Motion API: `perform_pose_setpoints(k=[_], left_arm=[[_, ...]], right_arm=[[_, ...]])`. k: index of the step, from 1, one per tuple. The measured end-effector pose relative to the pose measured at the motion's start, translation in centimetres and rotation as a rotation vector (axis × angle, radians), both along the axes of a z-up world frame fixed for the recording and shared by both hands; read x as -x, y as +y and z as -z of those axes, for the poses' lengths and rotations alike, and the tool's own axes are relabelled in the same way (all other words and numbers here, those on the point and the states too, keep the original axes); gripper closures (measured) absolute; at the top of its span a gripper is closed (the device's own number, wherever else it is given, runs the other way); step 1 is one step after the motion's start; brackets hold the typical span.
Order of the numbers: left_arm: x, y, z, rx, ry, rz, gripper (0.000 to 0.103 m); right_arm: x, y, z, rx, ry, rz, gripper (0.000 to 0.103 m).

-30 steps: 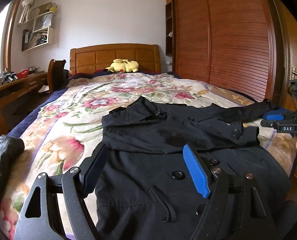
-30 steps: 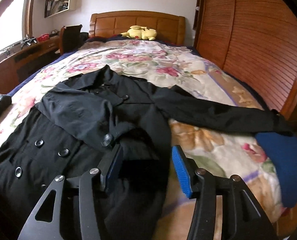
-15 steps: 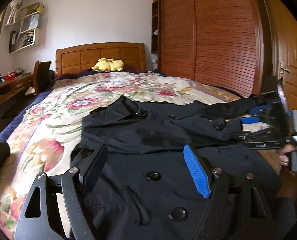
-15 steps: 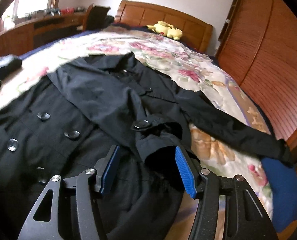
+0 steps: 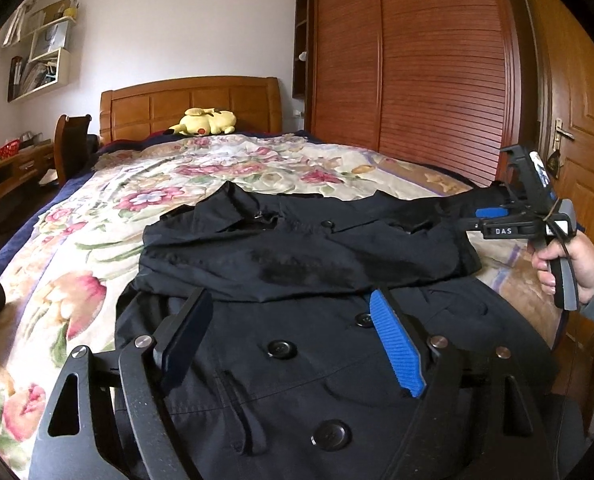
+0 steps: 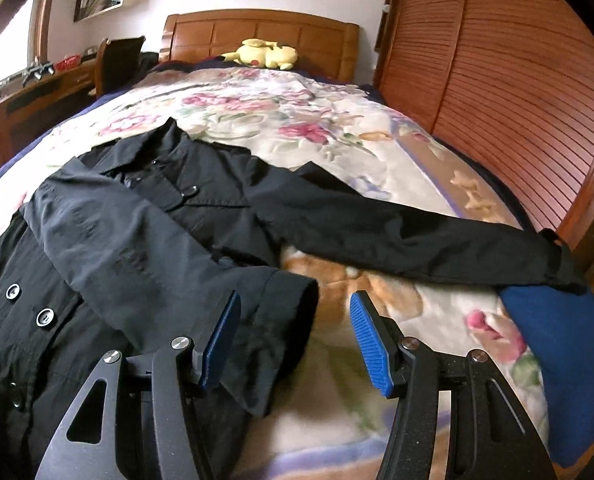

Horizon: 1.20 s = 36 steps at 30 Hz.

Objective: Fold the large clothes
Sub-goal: 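Move the right tool to the other sleeve's cuff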

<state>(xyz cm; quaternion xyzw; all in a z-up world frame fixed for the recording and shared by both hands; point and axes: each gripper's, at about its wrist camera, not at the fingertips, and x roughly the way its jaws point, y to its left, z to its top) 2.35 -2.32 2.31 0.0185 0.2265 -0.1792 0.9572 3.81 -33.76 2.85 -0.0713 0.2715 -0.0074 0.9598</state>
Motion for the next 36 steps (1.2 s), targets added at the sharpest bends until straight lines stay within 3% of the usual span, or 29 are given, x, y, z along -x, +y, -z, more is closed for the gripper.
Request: perform_pose_setpoints(k=[8,17,19,21,23,27,36], left_arm=[[-0.7,-2.3,0.0,0.006,0.009,0.026,0.021],[-1.7,-4.5,0.4,0.008,0.012,0.040,0.021],[-1.9,-4.7,0.6,0.007,0.016,0.036,0.021],[-2.1,-5.0,0.8,0.004,0.020,0.034,0.021],[-2.3,-5.2,0.9,0.001,0.023,0.031,0.021],[-2.6,-5.7,1.1,0.004,0.029,0.038,0.021],[-3.2,-7.1,1.6,-0.028,0.033,0.043,0.021]], right_arm=[[-0.4,-0.5,0.9,-0.004,-0.001,-0.014,0.044],[-0.4,-2.3,-0.6,0.015,-0.021,-0.012,0.044],[-0.8,-3.1,-1.0,0.024,-0.023,-0.008,0.037],[-1.5,-4.3,-1.5,0.029,-0.027,0.006,0.026],[-2.2,-6.0,-2.0,0.017,-0.027,0.016,0.023],[-3.8,-10.3,-2.8,-0.049,-0.038,0.073,0.023],[-7.2,-19.6,-3.9,-0.090,-0.019,0.312,0.023]])
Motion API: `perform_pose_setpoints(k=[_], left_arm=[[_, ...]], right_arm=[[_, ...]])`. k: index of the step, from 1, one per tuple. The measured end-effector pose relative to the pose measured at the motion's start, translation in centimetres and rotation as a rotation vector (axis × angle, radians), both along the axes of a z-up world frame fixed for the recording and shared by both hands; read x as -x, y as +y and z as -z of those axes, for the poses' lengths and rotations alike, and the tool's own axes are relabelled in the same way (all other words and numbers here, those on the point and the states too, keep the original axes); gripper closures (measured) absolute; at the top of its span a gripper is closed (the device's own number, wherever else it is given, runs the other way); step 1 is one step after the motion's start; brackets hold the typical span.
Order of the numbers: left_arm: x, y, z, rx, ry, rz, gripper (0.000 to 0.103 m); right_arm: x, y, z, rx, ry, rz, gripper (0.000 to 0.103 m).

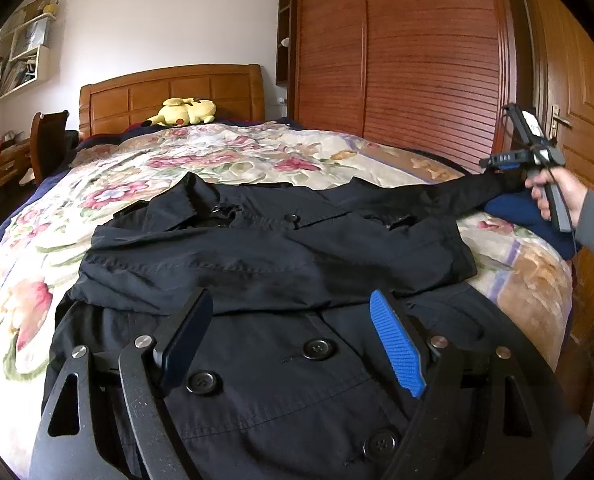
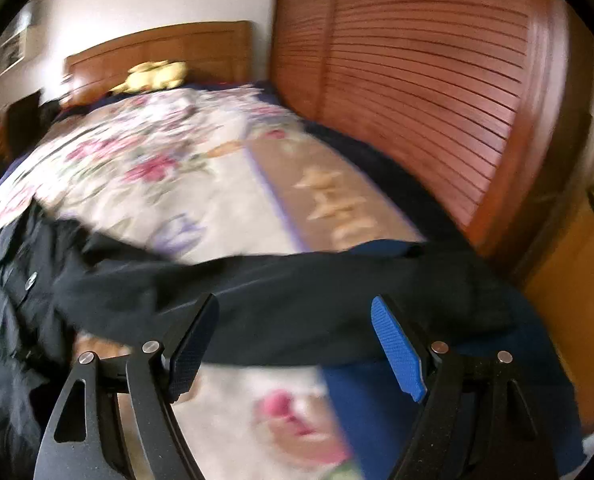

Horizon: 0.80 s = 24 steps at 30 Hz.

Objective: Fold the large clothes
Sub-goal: 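Move the right tool to the other sleeve's cuff, then close the right tool on the other sleeve cuff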

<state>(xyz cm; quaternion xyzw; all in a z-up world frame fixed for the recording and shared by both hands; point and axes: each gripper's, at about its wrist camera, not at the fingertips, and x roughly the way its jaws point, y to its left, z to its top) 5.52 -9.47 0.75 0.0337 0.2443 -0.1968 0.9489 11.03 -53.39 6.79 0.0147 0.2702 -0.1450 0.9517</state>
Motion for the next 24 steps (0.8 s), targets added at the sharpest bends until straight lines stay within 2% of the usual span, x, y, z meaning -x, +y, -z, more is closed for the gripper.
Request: perform_pose_setpoints(k=[4,9,14,20,22,23,24], left_arm=[[0.0,-0.4,0.2,-0.019,0.002,0.003,0.021],[-0.2,-0.6,0.4,-0.029,0.011,0.005,0.021],[-0.1,-0.6,0.4,-0.029,0.009,0.003,0.021],[-0.1,-0.5,0.5,-0.027,0.010,0.001,0.021],[-0.1,-0.4,0.4,-0.025,0.011,-0.002,0.021],[-0.1,-0.4,0.4,-0.024,0.012,-0.004,0.021],[-0.1,-0.3,0.4,-0.023,0.012,-0.007,0.021]], right_arm=[[-0.8,-2.6,-1.2,0.011,0.013,0.089,0.023],[-0.6,-4.4,-1.6,-0.020,0.044,0.136,0.023],[-0.5,-5.7,-0.4,-0.061,0.082,0.194,0.023],[-1.6,-6.5,0.0,-0.109,0.140,0.198,0.023],[-2.0,-6.0,0.1,-0.078,0.175,0.189,0.041],[-2.4,-5.6,0.3,-0.068,0.195,0.176,0.066],[-2.5,-5.3,0.3,-0.058,0.207,0.166,0.080]])
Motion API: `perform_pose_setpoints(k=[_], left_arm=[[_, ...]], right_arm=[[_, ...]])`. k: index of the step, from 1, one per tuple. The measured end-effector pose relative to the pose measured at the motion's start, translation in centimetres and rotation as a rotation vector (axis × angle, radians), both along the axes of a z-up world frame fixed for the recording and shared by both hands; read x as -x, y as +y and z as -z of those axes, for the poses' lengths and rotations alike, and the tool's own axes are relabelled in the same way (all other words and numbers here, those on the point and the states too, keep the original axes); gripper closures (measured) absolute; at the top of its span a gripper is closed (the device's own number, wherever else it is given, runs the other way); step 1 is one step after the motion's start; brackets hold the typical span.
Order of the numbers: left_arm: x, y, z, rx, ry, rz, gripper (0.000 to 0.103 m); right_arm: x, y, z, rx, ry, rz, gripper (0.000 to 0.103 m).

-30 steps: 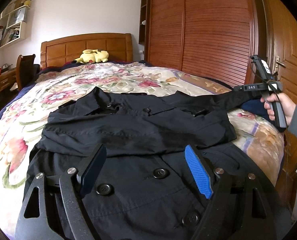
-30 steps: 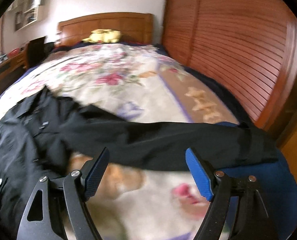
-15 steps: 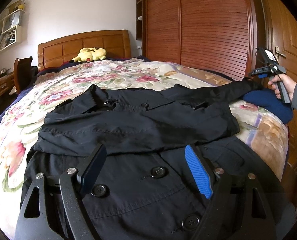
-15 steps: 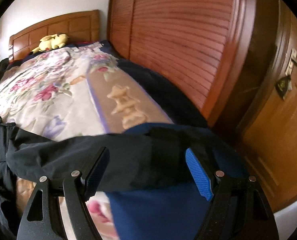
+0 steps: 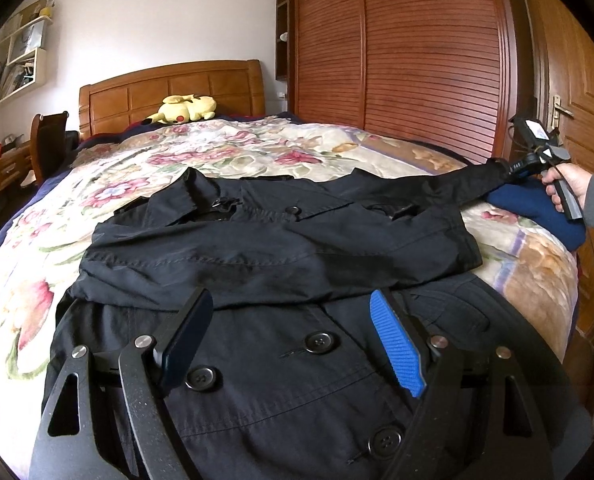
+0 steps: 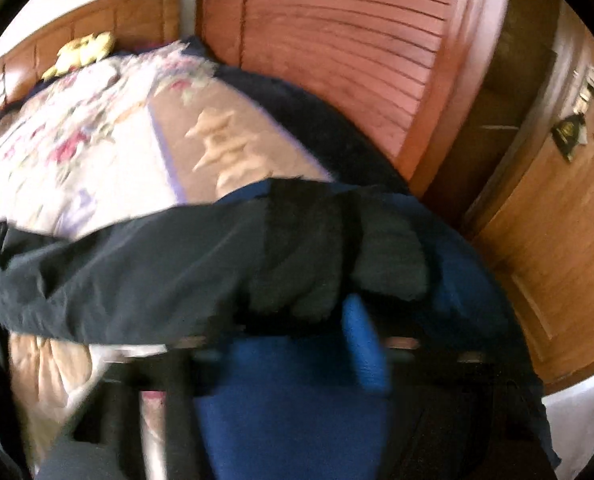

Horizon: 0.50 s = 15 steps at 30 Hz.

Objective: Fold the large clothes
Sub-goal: 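Close the right tool on the other sleeve cuff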

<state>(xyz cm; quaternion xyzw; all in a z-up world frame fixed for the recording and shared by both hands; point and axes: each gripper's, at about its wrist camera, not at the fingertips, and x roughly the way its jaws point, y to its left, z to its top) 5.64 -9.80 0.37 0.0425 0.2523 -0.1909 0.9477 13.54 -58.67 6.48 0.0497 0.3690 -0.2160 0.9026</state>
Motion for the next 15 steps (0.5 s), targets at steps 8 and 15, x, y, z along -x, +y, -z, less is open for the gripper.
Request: perform_pose_setpoints(k=[8,15], left_arm=[[0.5,0.6,-0.4,-0.011,-0.003,-0.009,0.021],[0.7,1.7,-0.7,-0.023,-0.006,-0.026,0.021]], right_arm=[[1.2,6.3,-4.0,0.151,-0.108,-0.101,0.094],[2.2,16.2,-7.9,0.218,-0.189,-0.304,0.094]])
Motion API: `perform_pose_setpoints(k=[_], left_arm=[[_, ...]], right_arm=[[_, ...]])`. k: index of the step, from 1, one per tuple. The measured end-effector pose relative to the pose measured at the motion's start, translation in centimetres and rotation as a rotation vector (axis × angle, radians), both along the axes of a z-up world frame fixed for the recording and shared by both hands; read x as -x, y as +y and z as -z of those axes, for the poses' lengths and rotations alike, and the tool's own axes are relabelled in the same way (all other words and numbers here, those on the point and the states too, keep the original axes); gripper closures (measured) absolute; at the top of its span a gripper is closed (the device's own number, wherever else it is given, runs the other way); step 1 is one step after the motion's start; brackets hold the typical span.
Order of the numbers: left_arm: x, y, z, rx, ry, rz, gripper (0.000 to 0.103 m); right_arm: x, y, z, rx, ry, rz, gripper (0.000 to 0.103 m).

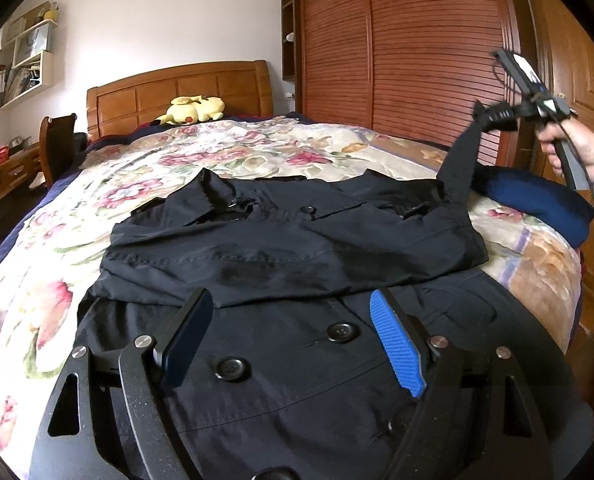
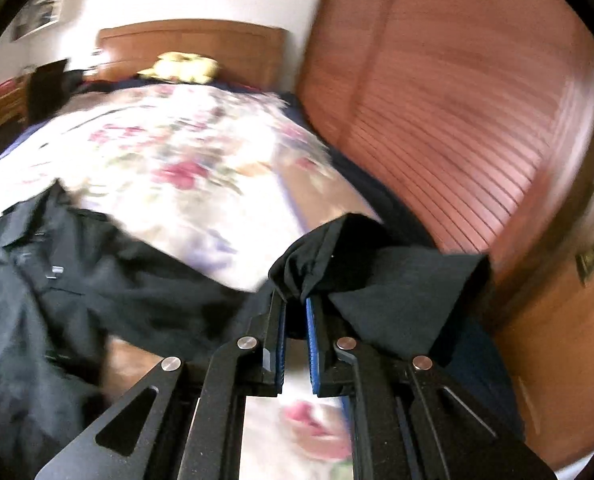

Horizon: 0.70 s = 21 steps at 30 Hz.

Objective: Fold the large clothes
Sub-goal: 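Close the right tool on the other sleeve cuff, then lift the held sleeve with the right tool and fold it across the coat front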

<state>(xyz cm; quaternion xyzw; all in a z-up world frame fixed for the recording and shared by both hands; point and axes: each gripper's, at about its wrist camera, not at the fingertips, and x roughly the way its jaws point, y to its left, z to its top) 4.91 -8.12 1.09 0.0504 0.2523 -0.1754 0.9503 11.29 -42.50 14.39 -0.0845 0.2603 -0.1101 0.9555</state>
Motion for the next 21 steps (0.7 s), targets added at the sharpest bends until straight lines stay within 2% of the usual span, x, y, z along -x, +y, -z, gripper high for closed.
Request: perform_pose_setpoints(k=[4,10,21], left_arm=[[0.2,0.8,-0.1,-0.008,-0.003,-0.011,0.021],[0.3,2.1,-0.3,-0.001,-0.006,-0.028,0.021],[0.9,4.4,-0.7,0.012,-0.016,-0.060,0.021]], right_arm=[[1.2,6.2,-0.8,0.041,-0.033,-0.132,0.094],[2.1,13.9,-0.3,0.086,-0.024,-0.284,0.094],[4.5,21.9,-0.4,0.077,-0.047,-0.524,0.095]])
